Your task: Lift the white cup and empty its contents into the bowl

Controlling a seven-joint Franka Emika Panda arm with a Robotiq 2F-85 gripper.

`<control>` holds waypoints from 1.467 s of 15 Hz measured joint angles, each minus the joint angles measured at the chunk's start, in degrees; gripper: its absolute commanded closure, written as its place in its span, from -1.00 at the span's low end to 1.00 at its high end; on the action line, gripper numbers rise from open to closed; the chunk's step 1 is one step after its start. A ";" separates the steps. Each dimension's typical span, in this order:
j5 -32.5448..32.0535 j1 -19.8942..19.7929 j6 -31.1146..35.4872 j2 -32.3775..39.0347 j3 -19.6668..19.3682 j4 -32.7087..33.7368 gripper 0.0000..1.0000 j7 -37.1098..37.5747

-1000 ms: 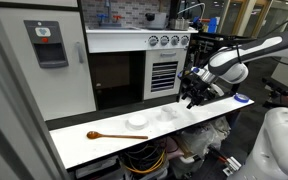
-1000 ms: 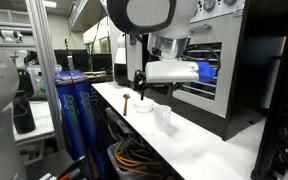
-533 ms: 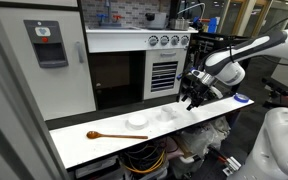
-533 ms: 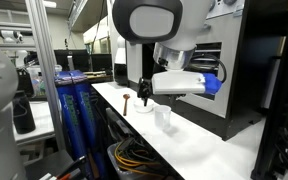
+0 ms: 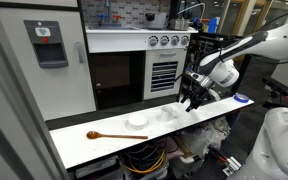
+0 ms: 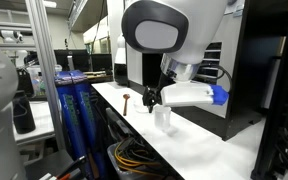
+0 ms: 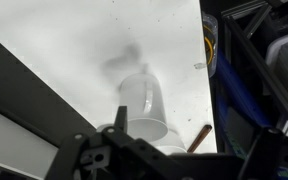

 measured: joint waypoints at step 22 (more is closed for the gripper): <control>27.18 11.16 -1.29 10.56 -12.11 3.09 -1.00 -28.90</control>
